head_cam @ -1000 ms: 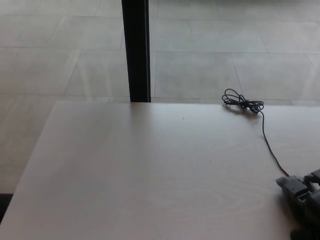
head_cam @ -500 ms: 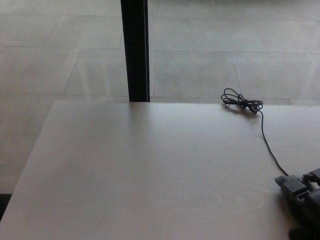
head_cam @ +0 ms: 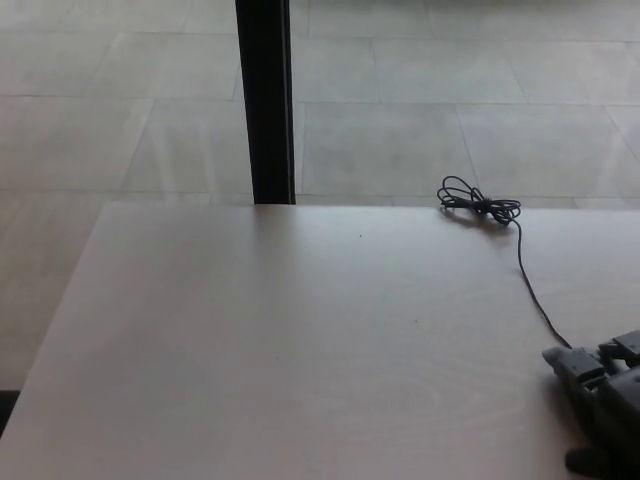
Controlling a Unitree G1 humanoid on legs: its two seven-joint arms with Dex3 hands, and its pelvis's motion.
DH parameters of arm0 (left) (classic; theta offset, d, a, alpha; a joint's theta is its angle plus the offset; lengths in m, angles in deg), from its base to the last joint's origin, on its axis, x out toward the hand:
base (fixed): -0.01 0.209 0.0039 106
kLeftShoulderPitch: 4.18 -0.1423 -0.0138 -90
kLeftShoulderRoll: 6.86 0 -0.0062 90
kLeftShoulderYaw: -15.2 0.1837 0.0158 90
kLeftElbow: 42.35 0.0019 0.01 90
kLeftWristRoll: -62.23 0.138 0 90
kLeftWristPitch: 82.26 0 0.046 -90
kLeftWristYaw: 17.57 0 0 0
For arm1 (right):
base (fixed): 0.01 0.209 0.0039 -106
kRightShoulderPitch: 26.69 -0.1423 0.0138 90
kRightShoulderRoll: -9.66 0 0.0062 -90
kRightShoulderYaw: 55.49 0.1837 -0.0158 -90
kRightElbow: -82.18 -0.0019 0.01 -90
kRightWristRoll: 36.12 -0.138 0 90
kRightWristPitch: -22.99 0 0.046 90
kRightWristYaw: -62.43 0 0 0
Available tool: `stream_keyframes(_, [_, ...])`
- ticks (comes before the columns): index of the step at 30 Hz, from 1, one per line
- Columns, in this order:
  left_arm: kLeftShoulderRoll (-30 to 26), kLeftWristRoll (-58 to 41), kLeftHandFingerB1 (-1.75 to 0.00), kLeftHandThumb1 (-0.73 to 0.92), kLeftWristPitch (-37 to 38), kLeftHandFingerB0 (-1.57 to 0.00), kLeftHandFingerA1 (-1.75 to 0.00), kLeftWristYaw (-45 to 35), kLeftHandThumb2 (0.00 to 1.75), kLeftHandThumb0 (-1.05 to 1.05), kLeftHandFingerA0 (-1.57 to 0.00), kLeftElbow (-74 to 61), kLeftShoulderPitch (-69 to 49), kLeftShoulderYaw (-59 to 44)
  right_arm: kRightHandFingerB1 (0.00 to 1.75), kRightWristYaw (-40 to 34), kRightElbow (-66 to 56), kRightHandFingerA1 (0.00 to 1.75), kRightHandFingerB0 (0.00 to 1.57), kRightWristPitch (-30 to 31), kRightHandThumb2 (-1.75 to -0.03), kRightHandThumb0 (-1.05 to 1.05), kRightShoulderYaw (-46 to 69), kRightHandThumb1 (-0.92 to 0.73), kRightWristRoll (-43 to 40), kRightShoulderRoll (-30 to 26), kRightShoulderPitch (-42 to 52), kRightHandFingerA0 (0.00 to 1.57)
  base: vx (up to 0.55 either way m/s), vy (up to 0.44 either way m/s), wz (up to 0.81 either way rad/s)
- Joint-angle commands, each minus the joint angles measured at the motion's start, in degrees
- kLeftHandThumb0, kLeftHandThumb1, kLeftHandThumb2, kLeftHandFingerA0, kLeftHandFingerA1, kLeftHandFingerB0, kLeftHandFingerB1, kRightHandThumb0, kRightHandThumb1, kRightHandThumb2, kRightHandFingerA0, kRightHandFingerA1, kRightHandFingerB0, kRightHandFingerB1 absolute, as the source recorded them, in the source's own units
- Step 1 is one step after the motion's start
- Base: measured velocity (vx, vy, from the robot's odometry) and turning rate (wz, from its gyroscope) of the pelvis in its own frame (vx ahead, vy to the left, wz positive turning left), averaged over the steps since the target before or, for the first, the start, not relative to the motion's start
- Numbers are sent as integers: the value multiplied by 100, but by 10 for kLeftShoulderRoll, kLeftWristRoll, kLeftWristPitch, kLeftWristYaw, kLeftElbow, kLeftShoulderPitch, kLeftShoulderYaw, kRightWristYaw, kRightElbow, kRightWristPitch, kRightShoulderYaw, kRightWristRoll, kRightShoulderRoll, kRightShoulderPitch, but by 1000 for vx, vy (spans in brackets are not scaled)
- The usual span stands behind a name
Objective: The robot uses its right fingers to click on the left button of the black mouse placed on the table.
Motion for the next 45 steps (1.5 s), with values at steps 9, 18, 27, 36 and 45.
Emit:
stream_keyframes(9, [-3,-17,-46,92,12,-61,-56,-10,84,-96,-75,4,-6,-6,36,72,74,55,38,22,-67,-75,76,-87,-102,51,24,21,0,0,0])
stream_keyframes(18, [-3,-19,-46,92,11,-62,-57,0,84,-93,-77,2,-2,-6,50,108,94,61,28,31,-112,-77,159,-75,-169,77,38,32,0,0,0])
stream_keyframes(27, [-4,-19,-44,92,10,-60,-53,-10,83,-94,-74,2,-3,-4,41,110,103,55,40,17,-67,-77,162,-90,-174,78,56,32,0,0,0])
stream_keyframes(36, [-9,-19,-46,92,10,-60,-55,-8,84,-94,-72,3,5,-5,55,99,84,57,36,5,-110,-76,141,-73,-159,68,39,25,0,0,0])
stream_keyframes(45, [-13,-21,-45,92,8,-63,-53,-4,84,-93,-73,-1,11,-7,55,80,82,61,35,-13,-109,-74,113,-73,-142,43,28,29,0,0,0])
